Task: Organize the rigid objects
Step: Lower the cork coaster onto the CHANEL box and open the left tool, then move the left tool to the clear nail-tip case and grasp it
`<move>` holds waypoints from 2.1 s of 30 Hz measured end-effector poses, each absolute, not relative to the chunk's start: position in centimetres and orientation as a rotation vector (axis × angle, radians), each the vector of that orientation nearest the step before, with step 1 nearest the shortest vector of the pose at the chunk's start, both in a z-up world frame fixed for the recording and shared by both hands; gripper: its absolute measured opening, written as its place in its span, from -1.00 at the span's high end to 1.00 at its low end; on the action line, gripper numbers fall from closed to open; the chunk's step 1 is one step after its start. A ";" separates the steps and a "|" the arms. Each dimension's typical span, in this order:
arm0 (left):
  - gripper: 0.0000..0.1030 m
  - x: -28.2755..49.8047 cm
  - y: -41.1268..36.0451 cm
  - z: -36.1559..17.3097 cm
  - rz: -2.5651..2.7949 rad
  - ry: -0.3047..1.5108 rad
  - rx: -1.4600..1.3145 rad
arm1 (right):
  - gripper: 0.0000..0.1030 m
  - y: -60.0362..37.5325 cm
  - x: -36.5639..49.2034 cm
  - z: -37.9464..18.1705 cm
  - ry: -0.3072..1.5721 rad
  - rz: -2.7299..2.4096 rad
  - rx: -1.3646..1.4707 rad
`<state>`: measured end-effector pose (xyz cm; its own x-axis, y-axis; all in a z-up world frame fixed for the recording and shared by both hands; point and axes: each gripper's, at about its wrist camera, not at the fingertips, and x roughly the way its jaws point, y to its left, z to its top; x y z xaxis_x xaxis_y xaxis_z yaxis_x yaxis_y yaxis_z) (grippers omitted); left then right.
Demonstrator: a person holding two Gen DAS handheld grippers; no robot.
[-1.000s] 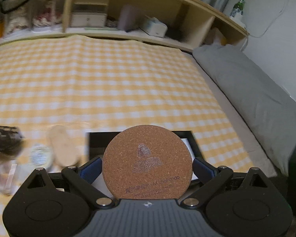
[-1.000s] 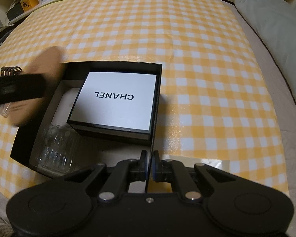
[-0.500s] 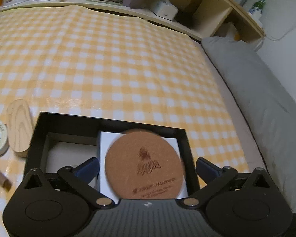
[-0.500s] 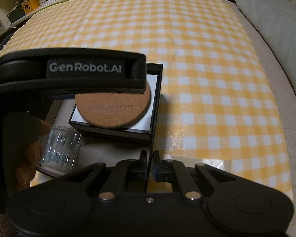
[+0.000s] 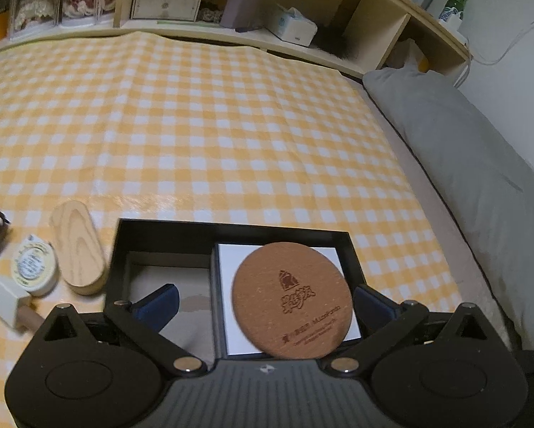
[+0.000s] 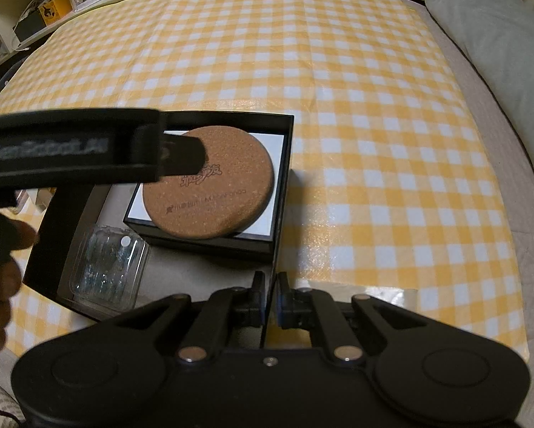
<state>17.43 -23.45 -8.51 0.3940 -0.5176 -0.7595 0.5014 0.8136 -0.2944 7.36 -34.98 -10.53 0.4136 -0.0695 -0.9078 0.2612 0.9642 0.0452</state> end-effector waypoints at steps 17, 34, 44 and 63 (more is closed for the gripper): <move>-0.99 16.0 -17.3 -2.7 -0.613 0.817 0.045 | 0.88 -34.5 7.8 -10.6 1.131 -0.211 0.184; -1.00 18.2 -6.6 -2.1 -0.336 0.635 0.169 | 0.88 -34.5 7.8 -10.6 1.131 -0.213 0.181; -1.00 22.0 -2.6 -7.9 -0.223 0.737 0.249 | 0.88 -34.6 7.9 -10.7 1.133 -0.215 0.172; -0.60 24.6 -2.2 -13.4 -0.317 0.837 0.248 | 0.88 -34.4 8.0 -10.7 1.134 -0.217 0.168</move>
